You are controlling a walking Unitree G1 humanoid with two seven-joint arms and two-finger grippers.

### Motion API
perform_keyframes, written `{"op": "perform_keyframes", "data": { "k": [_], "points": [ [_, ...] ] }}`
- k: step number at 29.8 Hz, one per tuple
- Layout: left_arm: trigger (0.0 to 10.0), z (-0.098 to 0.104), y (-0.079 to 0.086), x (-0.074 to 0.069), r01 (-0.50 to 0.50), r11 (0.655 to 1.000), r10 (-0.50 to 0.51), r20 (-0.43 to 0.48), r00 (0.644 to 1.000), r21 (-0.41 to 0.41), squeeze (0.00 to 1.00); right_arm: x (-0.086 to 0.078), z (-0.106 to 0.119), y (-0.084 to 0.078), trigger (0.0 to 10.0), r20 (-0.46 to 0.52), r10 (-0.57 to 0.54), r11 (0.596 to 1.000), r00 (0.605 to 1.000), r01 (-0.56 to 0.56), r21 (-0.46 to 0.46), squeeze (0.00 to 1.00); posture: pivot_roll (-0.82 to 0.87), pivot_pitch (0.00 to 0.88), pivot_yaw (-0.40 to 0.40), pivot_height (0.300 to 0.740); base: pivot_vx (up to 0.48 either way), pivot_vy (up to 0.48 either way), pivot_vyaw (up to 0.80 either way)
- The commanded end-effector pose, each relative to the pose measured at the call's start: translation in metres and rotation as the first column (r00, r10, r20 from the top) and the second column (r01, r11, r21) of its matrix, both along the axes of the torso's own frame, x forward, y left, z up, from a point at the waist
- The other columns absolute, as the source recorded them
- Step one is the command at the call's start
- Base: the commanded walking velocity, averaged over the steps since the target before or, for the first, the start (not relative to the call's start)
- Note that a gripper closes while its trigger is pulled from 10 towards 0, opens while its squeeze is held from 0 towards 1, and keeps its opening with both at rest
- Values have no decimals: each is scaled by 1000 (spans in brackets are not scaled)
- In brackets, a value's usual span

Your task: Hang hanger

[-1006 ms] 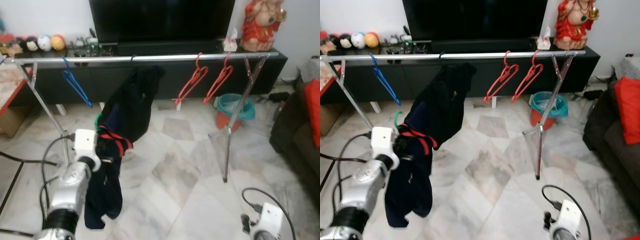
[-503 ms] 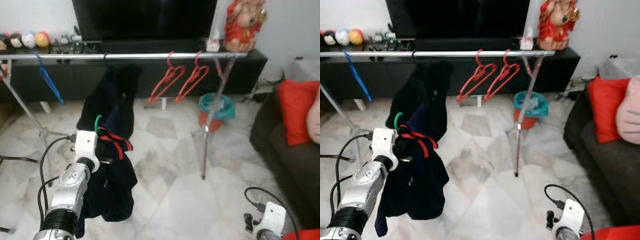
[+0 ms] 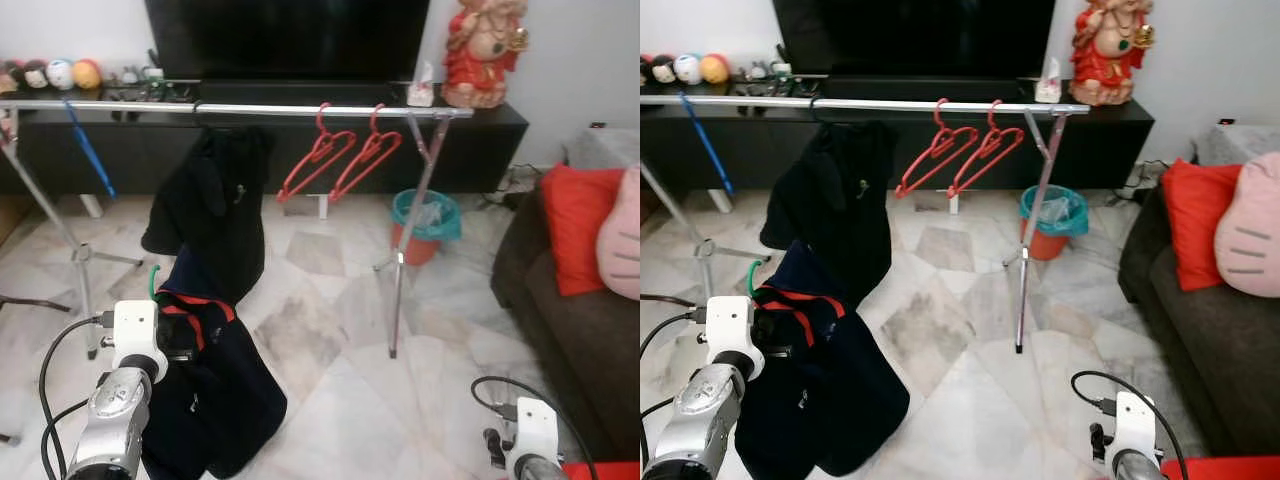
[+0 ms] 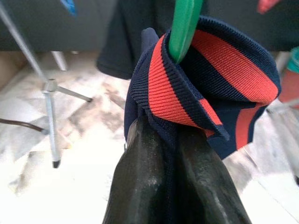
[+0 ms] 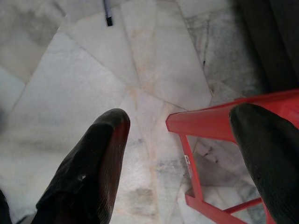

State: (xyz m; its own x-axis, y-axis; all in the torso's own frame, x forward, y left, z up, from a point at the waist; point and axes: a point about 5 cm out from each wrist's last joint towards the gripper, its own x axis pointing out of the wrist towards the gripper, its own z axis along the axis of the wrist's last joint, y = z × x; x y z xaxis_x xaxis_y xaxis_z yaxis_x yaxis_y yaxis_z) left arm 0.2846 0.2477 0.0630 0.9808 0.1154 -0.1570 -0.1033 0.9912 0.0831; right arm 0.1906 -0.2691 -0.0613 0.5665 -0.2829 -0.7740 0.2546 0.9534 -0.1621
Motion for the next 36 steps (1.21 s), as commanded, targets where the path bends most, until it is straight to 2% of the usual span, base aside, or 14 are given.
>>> {"op": "perform_keyframes", "data": {
  "k": [1, 7, 10, 21, 25, 28, 32, 36],
  "points": [
    [10000, 19, 1, 9, -7, 1000, 7, 89, 996, 8, 0, 2, 1, 0, 10000, -8, 11, 1000, 1000, -11, -3, 0, -78, 0, -51, 740, 0, 0, 0],
    [10000, 23, -3, 15, 7, 1000, -8, 97, 995, 15, 0, 3, 1, 1, 10000, 17, -31, 999, 999, 30, 17, 0, -88, 0, -43, 740, 0, 0, 194],
    [10000, 23, -4, 16, 8, 1000, -9, 97, 995, 19, 0, 2, 0, 2, 10000, 15, -54, 998, 998, 53, 25, 0, -82, 0, -42, 740, 250, 0, 698],
    [10000, 29, -7, 20, 35, 999, -36, 118, 992, 11, 0, 1, -2, 6, 10000, 55, -125, 990, 991, 121, 71, 0, -70, 0, -26, 740, 283, 0, 0],
    [10000, 31, -9, 23, 59, 998, -59, 122, 991, 6, 0, 2, -1, 11, 10000, 123, -195, 977, 973, 181, 117, 0, -89, 0, 12, 740, 290, 0, 0],
    [10000, 33, -11, 26, 81, 997, -81, 121, 989, 8, 0, 4, -1, 13, 10000, 112, -133, 988, 985, 122, 100, 0, -106, 0, 36, 740, 289, 0, 0],
    [10000, 36, -12, 32, 96, 995, -96, 119, 988, 10, 0, 4, -3, 18, 10000, 88, -145, 982, 986, 133, 131, 0, -124, 0, 59, 740, 294, 0, 0],
    [10000, 40, -15, 38, 105, 994, -106, 126, 986, 12, 0, 3, -5, 19, 10000, 57, -141, 983, 988, 133, 125, 0, -121, 0, 63, 740, 295, 0, 0]
  ]
}}
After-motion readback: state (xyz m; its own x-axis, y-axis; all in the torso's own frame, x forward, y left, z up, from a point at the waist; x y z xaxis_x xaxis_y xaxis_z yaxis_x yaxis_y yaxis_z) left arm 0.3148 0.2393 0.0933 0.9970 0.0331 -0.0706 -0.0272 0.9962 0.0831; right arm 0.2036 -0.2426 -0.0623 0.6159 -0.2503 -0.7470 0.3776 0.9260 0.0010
